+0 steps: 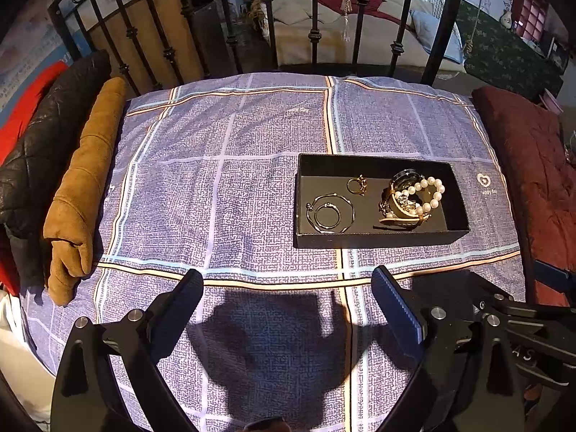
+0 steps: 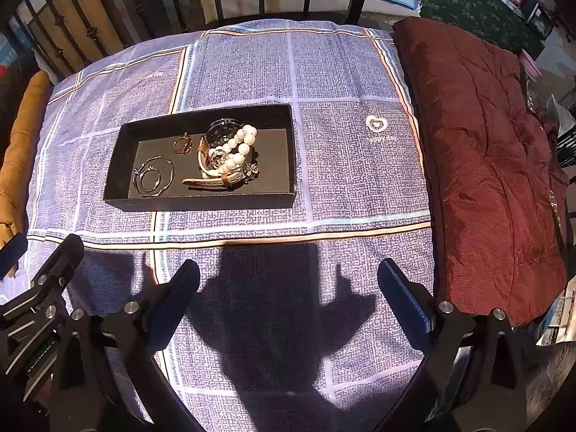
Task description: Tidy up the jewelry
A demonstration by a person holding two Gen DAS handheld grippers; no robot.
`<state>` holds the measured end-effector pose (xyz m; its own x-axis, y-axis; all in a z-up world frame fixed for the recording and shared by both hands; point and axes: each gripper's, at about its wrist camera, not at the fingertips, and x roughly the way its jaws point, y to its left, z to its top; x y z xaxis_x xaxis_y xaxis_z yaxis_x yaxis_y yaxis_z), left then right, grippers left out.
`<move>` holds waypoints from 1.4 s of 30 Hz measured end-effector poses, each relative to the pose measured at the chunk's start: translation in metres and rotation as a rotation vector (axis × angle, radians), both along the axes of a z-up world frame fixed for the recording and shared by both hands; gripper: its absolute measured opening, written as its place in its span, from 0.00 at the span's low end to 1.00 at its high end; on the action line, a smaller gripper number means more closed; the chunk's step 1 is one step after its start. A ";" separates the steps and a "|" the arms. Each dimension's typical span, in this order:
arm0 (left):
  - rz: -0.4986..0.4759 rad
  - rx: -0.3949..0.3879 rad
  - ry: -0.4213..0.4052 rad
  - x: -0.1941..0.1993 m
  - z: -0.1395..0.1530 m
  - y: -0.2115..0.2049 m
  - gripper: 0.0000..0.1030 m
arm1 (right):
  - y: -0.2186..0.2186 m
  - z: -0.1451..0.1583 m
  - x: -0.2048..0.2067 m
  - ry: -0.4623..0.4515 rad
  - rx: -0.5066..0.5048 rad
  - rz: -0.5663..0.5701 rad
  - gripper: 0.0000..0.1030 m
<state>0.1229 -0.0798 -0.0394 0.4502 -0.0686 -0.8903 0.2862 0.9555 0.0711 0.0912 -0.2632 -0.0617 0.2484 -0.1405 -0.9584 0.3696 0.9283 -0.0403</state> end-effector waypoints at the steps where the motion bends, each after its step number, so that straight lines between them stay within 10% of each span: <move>1: 0.001 -0.003 0.002 0.000 0.000 0.000 0.90 | 0.000 0.000 0.000 0.000 0.000 0.000 0.95; 42: -0.039 -0.027 0.043 -0.001 -0.007 -0.003 0.94 | -0.004 0.000 0.001 -0.002 -0.002 -0.015 0.94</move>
